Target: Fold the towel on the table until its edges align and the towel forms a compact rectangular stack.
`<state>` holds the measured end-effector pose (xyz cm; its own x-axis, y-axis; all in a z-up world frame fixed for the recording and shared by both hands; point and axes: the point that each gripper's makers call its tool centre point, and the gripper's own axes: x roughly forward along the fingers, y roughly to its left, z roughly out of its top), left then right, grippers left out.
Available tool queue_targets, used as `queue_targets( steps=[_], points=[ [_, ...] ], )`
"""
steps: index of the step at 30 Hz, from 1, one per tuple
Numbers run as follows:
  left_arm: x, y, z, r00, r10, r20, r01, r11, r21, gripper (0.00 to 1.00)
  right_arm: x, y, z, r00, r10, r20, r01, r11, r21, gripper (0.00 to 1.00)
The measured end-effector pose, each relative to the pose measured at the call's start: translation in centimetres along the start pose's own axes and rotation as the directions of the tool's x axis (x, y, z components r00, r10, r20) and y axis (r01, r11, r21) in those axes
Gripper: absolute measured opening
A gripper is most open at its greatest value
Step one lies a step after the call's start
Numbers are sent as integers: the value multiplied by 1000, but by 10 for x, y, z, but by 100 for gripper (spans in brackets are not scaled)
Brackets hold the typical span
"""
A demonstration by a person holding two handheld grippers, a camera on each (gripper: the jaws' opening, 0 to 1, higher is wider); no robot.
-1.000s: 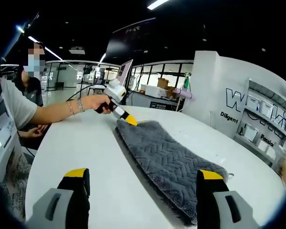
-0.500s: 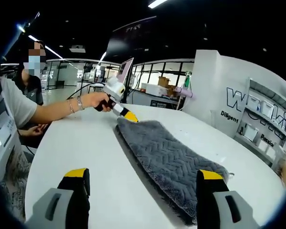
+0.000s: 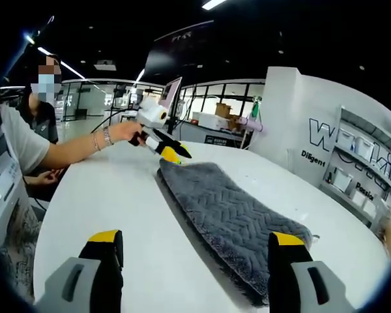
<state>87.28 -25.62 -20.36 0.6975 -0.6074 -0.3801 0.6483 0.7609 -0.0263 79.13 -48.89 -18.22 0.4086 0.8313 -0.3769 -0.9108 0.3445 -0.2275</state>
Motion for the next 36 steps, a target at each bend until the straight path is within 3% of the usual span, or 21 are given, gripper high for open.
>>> queue_targets(
  steps=[10, 24, 31, 36],
  points=[
    [0, 8, 0, 1000, 1, 13, -2, 999, 52, 68, 1, 3, -1, 1000, 11, -4, -11, 1000, -6, 96],
    [0, 4, -22, 999, -4, -46, 8, 996, 89, 69, 3, 4, -4, 1000, 19, -15, -19, 1000, -3, 95],
    [0, 6, -25, 999, -2, -44, 5, 998, 65, 70, 3, 4, -5, 1000, 21, -18, -21, 1000, -3, 95],
    [-4, 3, -19, 999, 11, -37, -7, 996, 92, 71, 3, 5, -4, 1000, 21, -17, -21, 1000, -4, 95]
  ],
)
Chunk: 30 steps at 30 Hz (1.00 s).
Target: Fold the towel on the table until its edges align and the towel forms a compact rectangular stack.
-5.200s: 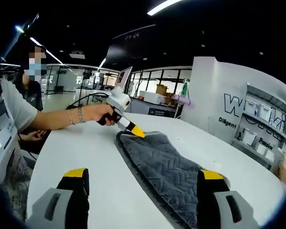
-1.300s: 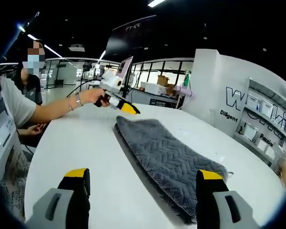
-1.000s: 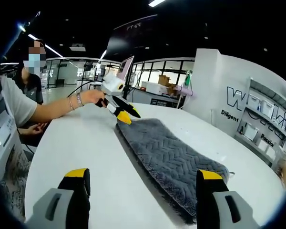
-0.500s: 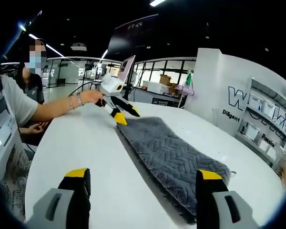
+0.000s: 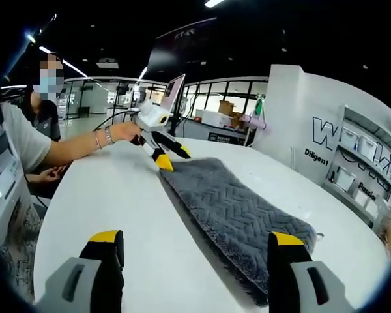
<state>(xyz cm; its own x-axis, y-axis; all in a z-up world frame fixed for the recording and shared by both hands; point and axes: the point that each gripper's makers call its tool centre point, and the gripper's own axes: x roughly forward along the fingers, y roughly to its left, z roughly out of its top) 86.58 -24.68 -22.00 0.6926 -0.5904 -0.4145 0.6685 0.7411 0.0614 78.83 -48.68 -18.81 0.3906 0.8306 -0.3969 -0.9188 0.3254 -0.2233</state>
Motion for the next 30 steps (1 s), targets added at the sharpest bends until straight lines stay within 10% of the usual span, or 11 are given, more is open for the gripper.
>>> queue_targets(
  steps=[17, 30],
  points=[
    [-35, -21, 28, 997, -7, 83, 5, 1000, 23, 87, -1, -2, -1, 1000, -6, 0, 6, 1000, 9, 96],
    [-46, -47, 20, 997, -21, 68, 19, 1000, 23, 100, -1, -11, -6, 999, -29, -12, 30, 999, 25, 96]
  ],
)
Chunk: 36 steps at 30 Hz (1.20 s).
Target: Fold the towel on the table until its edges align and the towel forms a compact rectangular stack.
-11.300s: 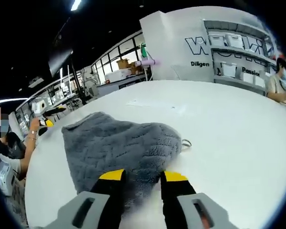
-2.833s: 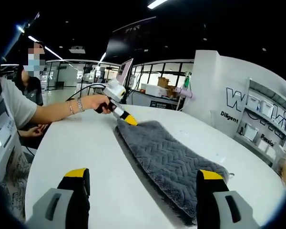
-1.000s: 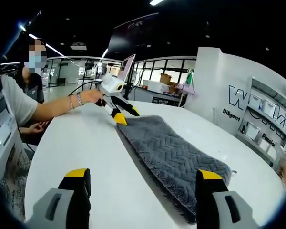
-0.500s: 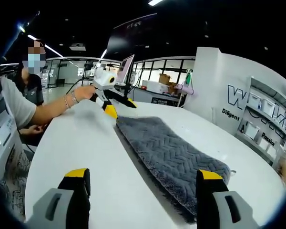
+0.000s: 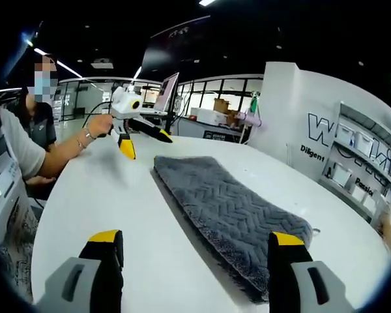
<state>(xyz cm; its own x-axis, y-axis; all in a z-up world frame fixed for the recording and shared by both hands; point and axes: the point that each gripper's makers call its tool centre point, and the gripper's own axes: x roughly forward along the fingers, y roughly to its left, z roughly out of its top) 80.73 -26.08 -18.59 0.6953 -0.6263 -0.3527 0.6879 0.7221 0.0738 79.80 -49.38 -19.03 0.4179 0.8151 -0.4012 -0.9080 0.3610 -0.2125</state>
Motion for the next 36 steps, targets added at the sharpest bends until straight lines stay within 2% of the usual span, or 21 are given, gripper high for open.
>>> queue_targets(
  steps=[8, 11, 17, 26, 31, 36],
  points=[
    [-3, -17, 7, 998, -52, 36, 53, 998, -34, 100, -2, -3, -1, 1000, -1, 0, 1, 1000, 6, 97],
    [-3, -30, 3, 994, -103, 36, 104, 994, -15, 100, -3, -5, -2, 1000, -4, -3, 4, 1000, 3, 99],
    [-3, -32, -1, 993, -114, 12, 114, 993, -5, 100, -3, -6, -3, 1000, -9, -9, 9, 1000, 4, 99],
    [-3, -37, -6, 991, -132, -11, 132, 991, 11, 100, -6, -11, 0, 1000, -24, 18, 24, 1000, 17, 100],
    [-6, -34, -4, 991, -137, 2, 137, 991, 6, 100, -10, -17, 4, 999, -9, 52, 5, 997, 71, 100],
    [-6, -31, -8, 991, -132, -22, 132, 991, 14, 100, -16, -24, 8, 996, -21, 83, 13, 995, 98, 100]
  ],
)
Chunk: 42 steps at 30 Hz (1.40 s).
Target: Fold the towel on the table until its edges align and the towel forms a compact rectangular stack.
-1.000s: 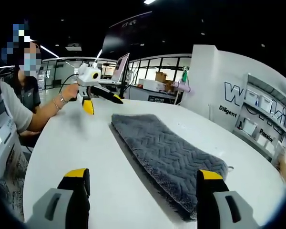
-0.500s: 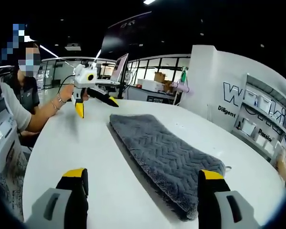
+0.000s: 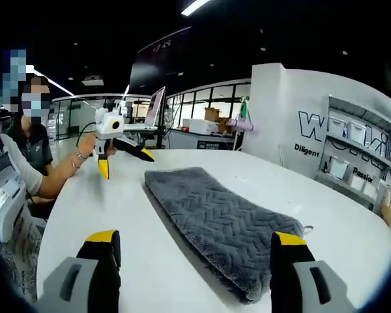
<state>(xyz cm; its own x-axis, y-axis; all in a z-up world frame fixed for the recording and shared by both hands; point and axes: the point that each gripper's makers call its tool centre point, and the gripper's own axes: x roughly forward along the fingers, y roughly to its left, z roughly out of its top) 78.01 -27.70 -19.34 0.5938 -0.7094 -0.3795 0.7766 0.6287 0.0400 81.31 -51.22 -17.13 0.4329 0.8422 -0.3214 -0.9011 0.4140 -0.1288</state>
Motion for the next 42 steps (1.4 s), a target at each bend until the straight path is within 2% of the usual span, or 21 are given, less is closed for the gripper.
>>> queue_targets(
  steps=[6, 12, 15, 20, 25, 30, 42],
  points=[
    [2, -7, -5, 999, -22, -34, 23, 999, 26, 100, -6, -14, 1, 999, -44, -10, 44, 999, 8, 100],
    [-5, -7, 4, 1000, -18, 8, 18, 1000, 17, 100, -8, -31, 6, 998, -58, -22, 58, 998, 22, 100],
    [-6, -7, 4, 1000, -11, 13, 11, 1000, 15, 100, -7, -41, 6, 996, -85, -21, 86, 994, 70, 100],
    [-7, -8, 5, 1000, -11, 18, 11, 1000, 15, 100, -5, -53, 2, 994, -96, -54, 100, 993, 70, 100],
    [-8, -9, 5, 1000, -14, 21, 13, 1000, 13, 100, -5, -78, -2, 986, -136, -101, 144, 986, 79, 99],
    [-8, -10, 3, 1000, -23, 16, 22, 1000, 11, 100, -5, -103, -3, 978, -173, -119, 184, 979, 90, 99],
    [-9, -8, 3, 1000, -18, 15, 18, 1000, 12, 100, 1, -130, -19, 963, -206, -173, 228, 966, 118, 99]
  ],
)
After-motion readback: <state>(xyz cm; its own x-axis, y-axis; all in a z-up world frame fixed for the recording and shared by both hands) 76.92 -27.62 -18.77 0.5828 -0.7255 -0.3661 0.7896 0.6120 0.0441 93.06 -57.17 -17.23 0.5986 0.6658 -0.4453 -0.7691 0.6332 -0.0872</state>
